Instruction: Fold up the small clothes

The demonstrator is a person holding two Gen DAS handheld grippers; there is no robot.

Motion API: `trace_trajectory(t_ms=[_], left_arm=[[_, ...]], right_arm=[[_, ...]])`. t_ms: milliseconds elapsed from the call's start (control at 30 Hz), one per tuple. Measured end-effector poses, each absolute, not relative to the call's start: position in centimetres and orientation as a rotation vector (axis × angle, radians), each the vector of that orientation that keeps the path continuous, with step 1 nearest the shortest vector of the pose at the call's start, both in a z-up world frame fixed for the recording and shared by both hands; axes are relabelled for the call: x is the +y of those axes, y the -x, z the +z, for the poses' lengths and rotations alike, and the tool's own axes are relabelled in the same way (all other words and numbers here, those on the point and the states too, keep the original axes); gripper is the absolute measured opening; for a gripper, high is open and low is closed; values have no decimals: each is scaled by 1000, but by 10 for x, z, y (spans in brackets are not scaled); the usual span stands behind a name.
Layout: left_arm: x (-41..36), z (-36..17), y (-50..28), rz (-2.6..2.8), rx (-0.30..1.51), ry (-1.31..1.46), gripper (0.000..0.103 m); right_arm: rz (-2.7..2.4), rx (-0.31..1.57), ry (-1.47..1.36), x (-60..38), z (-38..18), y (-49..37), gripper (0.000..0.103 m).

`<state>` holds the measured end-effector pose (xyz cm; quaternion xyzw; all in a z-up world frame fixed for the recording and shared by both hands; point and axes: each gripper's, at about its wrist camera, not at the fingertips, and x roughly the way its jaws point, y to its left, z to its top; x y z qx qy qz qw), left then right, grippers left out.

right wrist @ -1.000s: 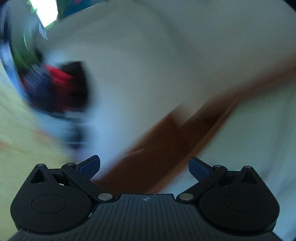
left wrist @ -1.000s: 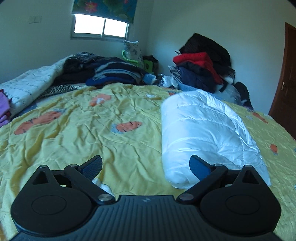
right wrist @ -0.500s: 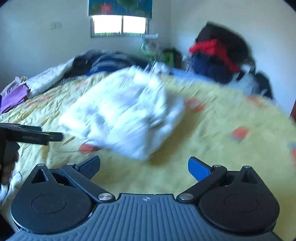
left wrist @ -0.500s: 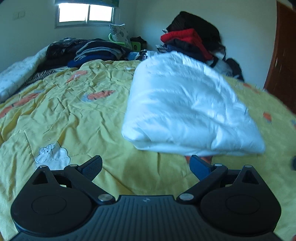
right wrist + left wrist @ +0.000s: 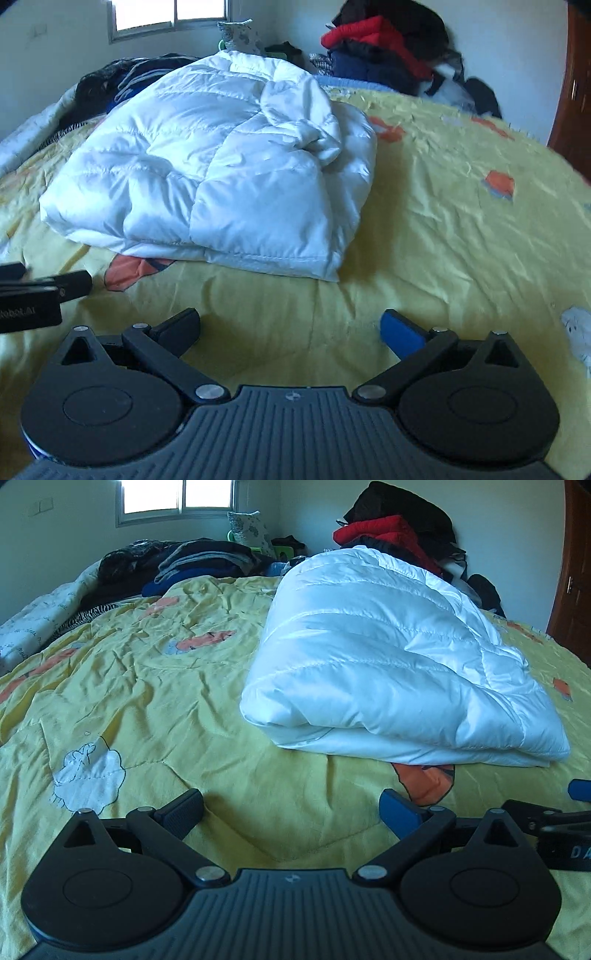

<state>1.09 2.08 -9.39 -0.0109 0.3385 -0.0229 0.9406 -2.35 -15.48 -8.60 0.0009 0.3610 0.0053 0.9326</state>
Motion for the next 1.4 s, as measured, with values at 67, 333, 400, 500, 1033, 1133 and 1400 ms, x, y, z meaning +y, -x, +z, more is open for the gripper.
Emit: trace_trajectory(t_ms=[67, 333, 400, 500, 1033, 1133, 1400], left_arm=[[21, -95, -10, -37, 689, 26, 103], [16, -95, -11, -25, 696, -2, 103], [16, -95, -11, -26, 696, -2, 103], [16, -95, -11, -26, 696, -2, 103], [15, -95, -11, -26, 695, -2, 103], [16, -95, -10, -26, 696, -2, 103], [16, -95, -10, -26, 695, -2, 103]], right_arm=[[-2, 715, -7, -153, -89, 28, 103], [-5, 711, -9, -155, -88, 23, 103], [-4, 711, -10, -155, -89, 23, 103], [-4, 711, -10, -154, -88, 25, 103], [2, 710, -3, -153, -88, 27, 103], [3, 710, -4, -153, -88, 27, 103], [2, 710, -4, -153, -89, 27, 103]])
